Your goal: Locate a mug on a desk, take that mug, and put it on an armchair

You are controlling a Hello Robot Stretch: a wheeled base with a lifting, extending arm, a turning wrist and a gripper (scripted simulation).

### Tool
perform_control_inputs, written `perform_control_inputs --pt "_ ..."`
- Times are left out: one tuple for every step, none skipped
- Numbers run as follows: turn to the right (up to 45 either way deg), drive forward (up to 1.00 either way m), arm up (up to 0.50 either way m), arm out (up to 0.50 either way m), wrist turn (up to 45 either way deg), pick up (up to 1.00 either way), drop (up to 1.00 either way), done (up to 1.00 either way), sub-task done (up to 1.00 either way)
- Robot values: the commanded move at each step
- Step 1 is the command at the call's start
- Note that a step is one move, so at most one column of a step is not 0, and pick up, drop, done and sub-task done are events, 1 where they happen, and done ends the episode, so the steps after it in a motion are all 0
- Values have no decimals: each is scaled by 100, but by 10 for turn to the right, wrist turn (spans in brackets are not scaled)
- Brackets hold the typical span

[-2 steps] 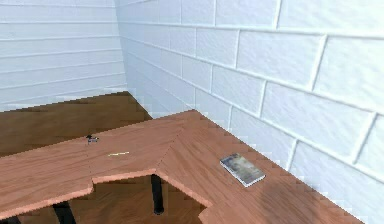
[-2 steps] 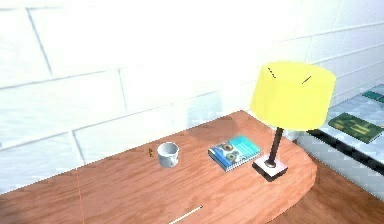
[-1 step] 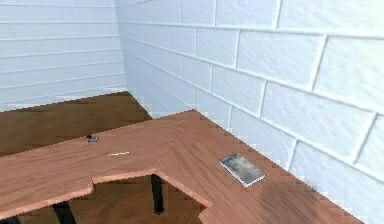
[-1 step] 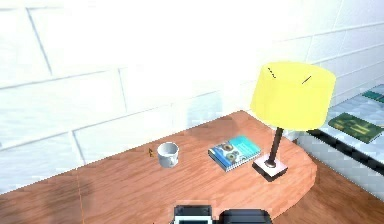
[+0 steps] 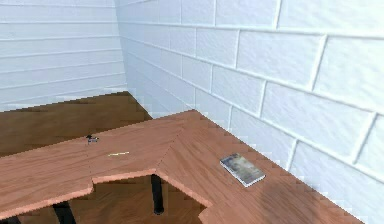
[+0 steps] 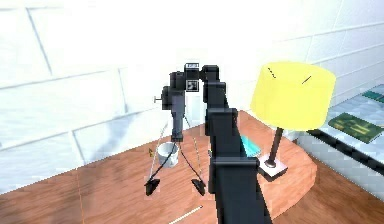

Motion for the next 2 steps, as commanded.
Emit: perform_control_inputs --pt "0 0 0 0 450 0 0 0 0" --pt "0 0 0 0 450 0 0 0 0"
